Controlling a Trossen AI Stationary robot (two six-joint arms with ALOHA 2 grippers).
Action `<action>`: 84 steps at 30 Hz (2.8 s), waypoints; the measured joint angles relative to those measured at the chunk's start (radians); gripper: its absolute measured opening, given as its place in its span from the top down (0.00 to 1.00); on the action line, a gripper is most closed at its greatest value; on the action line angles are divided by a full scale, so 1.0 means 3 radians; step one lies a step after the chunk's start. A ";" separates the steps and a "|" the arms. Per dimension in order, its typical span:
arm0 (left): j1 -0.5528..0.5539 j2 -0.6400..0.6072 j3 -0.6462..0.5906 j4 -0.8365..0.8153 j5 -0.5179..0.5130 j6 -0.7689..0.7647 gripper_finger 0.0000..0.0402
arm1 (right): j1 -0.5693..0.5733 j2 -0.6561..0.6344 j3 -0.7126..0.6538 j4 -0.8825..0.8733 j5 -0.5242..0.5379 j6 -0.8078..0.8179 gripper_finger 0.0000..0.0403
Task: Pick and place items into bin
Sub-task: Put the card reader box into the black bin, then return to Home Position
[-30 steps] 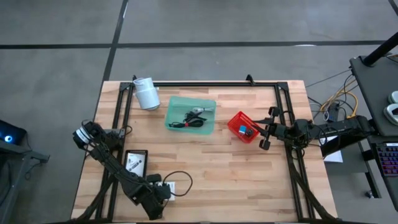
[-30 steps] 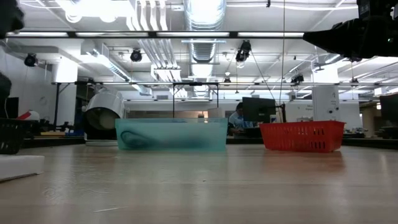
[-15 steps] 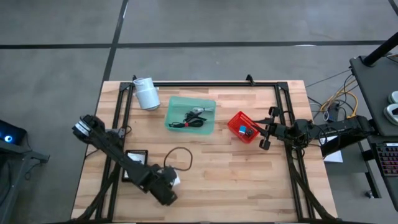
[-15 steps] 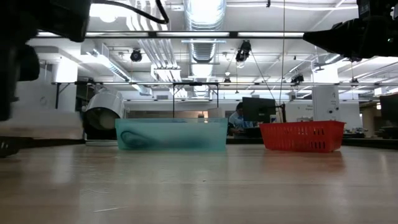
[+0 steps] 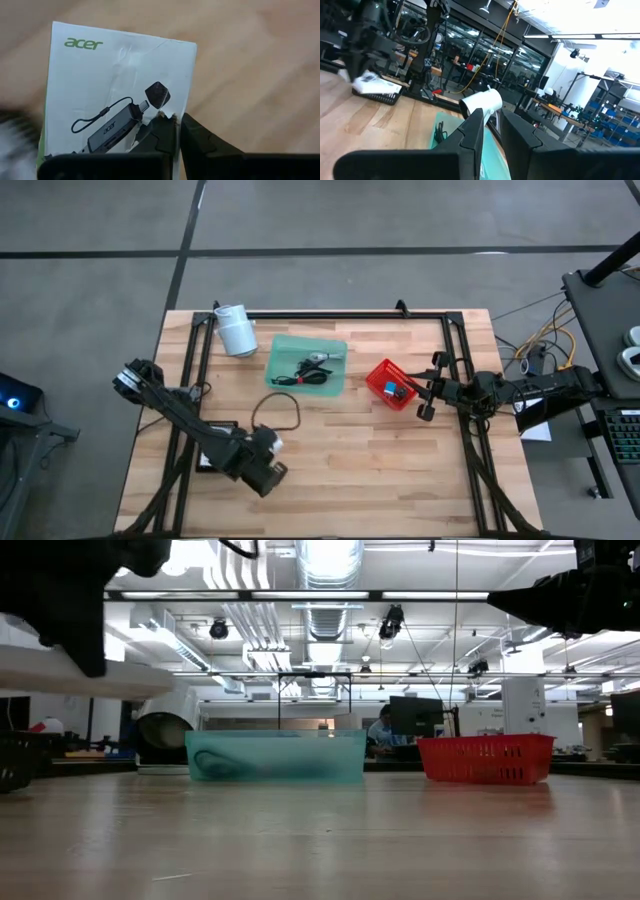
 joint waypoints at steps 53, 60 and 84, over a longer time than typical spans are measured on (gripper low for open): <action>-0.0413 -0.0050 -0.0495 -0.1447 0.0496 -0.2408 1.00 | 0.0000 0.0000 0.0001 -0.0024 0.0000 -0.0050 0.87; -0.0413 0.0003 -0.0495 -0.1440 0.0571 -0.2377 1.00 | 0.0001 0.0000 0.0001 -0.0023 0.0001 -0.0050 0.87; -0.0413 0.0004 -0.0491 -0.1303 0.0671 -0.2003 0.78 | 0.0001 0.0000 0.0001 -0.0023 0.0000 -0.0051 0.87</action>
